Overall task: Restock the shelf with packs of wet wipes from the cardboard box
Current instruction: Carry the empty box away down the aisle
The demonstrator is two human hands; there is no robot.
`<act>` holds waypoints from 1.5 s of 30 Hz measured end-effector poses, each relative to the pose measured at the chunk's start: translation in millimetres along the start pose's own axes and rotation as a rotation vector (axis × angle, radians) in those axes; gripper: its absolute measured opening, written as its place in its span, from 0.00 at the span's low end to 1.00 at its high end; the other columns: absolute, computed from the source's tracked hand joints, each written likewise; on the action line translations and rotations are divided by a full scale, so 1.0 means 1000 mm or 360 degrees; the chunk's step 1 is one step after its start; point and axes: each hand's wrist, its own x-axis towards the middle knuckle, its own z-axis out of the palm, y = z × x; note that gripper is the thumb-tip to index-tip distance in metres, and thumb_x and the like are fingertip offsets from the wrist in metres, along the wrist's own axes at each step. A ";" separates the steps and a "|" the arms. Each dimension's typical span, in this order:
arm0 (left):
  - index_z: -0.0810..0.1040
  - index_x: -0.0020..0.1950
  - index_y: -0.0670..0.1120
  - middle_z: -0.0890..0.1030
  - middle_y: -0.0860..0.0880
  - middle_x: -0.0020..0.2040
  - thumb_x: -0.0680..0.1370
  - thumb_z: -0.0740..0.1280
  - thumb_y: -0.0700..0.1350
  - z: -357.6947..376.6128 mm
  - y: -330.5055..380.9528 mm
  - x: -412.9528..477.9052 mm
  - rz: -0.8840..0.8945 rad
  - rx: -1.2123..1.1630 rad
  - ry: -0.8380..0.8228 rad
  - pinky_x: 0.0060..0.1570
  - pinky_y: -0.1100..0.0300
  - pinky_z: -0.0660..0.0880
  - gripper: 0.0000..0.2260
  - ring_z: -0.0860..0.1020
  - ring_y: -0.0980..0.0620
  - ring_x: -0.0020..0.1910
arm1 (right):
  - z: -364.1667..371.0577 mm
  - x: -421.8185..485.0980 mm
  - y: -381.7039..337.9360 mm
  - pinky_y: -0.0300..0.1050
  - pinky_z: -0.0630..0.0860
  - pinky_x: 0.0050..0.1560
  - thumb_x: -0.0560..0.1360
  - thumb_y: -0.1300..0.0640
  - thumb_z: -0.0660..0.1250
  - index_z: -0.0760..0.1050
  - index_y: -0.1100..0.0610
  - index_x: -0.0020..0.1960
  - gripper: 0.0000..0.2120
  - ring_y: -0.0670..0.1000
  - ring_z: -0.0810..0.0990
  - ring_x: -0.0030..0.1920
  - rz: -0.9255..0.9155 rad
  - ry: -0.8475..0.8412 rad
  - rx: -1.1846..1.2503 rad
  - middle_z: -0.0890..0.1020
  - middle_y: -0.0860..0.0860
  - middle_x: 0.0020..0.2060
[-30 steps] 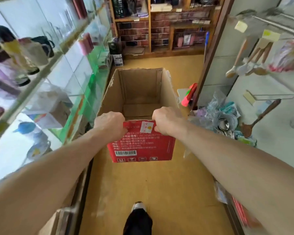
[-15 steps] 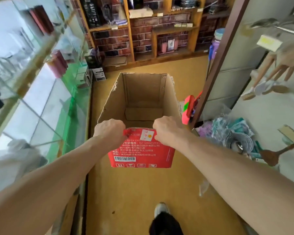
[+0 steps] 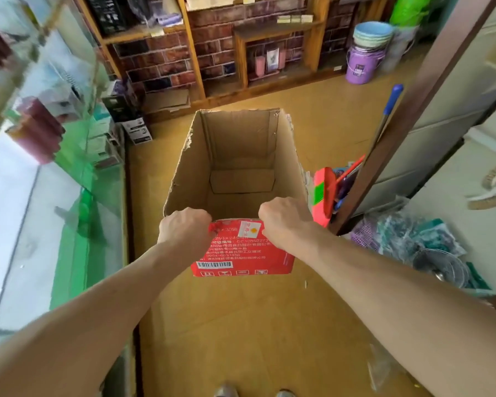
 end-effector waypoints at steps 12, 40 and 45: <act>0.73 0.44 0.50 0.75 0.53 0.37 0.81 0.60 0.52 -0.013 -0.071 0.213 0.0364 0.0158 0.0035 0.38 0.59 0.73 0.09 0.77 0.52 0.40 | -0.024 0.183 -0.014 0.43 0.74 0.48 0.76 0.43 0.65 0.70 0.57 0.50 0.17 0.52 0.82 0.48 0.0332 -0.0028 0.0220 0.82 0.52 0.48; 0.78 0.51 0.48 0.76 0.50 0.41 0.81 0.59 0.53 0.088 -0.042 0.613 0.0905 0.0481 -0.0166 0.38 0.58 0.68 0.12 0.70 0.51 0.39 | 0.084 0.524 0.090 0.43 0.71 0.46 0.75 0.41 0.66 0.68 0.56 0.49 0.18 0.52 0.82 0.49 0.0807 -0.0243 0.0641 0.81 0.53 0.50; 0.77 0.50 0.47 0.76 0.49 0.41 0.81 0.59 0.53 0.112 -0.035 0.687 0.1069 0.0526 -0.0145 0.39 0.57 0.68 0.12 0.73 0.49 0.41 | 0.100 0.584 0.105 0.41 0.70 0.44 0.76 0.43 0.65 0.68 0.56 0.47 0.17 0.52 0.82 0.47 0.0971 -0.0195 0.0665 0.82 0.52 0.48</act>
